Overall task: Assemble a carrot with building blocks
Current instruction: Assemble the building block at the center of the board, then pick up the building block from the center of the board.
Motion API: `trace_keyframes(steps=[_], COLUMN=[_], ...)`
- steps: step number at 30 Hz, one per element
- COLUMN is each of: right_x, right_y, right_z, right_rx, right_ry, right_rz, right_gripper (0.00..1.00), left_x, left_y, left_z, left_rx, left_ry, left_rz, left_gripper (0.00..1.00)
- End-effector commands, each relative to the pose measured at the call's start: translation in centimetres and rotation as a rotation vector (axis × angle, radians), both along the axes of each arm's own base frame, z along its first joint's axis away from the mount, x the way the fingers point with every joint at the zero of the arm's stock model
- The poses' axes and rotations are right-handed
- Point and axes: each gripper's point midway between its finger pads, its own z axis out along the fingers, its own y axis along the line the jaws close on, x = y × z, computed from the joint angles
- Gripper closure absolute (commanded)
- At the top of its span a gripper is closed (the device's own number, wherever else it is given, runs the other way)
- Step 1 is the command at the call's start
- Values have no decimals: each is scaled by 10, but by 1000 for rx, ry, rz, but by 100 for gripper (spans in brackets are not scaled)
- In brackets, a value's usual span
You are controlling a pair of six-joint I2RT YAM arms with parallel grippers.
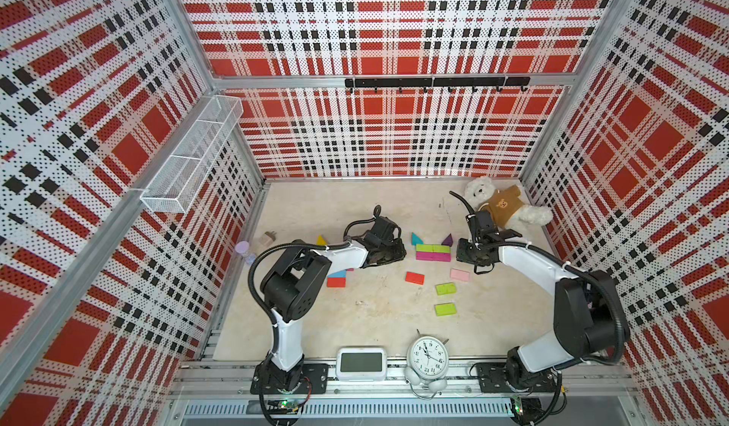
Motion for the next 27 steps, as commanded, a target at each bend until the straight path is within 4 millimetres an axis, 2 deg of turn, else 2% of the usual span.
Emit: trace_keyframes(steps=[1,8,13,19,24,27], right_x=[-20,-44,-49,-56,-52,-49], right_y=[23,69,111,144,158,157], right_z=[10,24,23,6,-6,-14], right_rx=[9,20,19,-26,-39,-62], right_ry=[-3,-25,-39,-16,8,21], right_rz=[42,31,51,77,69,46], right_gripper=[48,38,30,19,15,14], left_x=[16,16,4,-7,-13,-14], left_y=[22,66,103,133,145,148], left_z=[47,107,132,140,136,133], left_rx=[-62,-105,-69,-44,-57,-69], left_ry=[-107,-239,-295,-311,-307,-300], left_rz=[73,117,147,182,192,195], left_gripper=[73,64,56,47,46,45])
